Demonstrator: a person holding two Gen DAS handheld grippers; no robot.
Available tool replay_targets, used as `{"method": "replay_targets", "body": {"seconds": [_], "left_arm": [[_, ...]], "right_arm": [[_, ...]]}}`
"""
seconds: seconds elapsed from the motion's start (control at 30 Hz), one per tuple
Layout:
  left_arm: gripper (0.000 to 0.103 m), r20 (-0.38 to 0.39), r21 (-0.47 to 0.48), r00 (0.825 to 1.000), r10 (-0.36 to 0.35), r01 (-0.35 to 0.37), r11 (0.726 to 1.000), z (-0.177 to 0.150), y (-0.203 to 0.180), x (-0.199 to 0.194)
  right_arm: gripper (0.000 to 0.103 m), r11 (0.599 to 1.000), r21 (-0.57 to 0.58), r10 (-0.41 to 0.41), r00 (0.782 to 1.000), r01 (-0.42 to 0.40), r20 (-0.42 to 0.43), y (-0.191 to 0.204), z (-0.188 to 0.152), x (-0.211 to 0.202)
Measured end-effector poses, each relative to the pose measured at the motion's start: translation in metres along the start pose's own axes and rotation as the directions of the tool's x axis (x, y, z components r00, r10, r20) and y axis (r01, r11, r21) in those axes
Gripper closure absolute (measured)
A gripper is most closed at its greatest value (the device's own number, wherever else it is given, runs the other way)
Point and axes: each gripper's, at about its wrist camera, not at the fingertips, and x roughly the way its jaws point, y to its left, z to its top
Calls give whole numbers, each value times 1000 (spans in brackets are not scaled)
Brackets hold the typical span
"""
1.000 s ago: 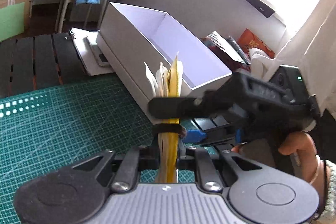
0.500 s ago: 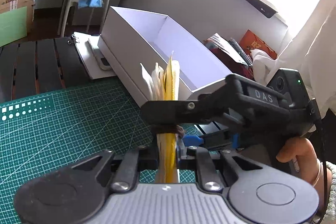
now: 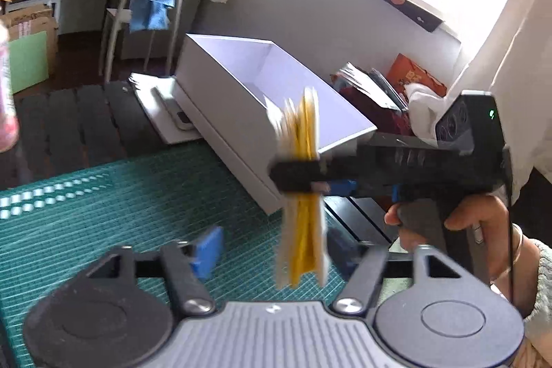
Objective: Fold shopping bag
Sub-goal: 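Open the left gripper and withdraw it from the bag held by the right gripper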
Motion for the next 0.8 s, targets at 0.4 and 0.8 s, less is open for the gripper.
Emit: {"method": "replay_targets", "body": {"seconds": [0.4, 0.8], "left_arm": [[15, 86, -109, 926, 368, -358, 927, 1, 31, 28], [15, 18, 43, 815, 580, -580, 814, 0, 20, 58]], "right_arm": [[15, 854, -436, -374, 917, 283, -137, 31, -35, 57], [4, 902, -322, -300, 954, 286, 8, 27, -22, 30]]}}
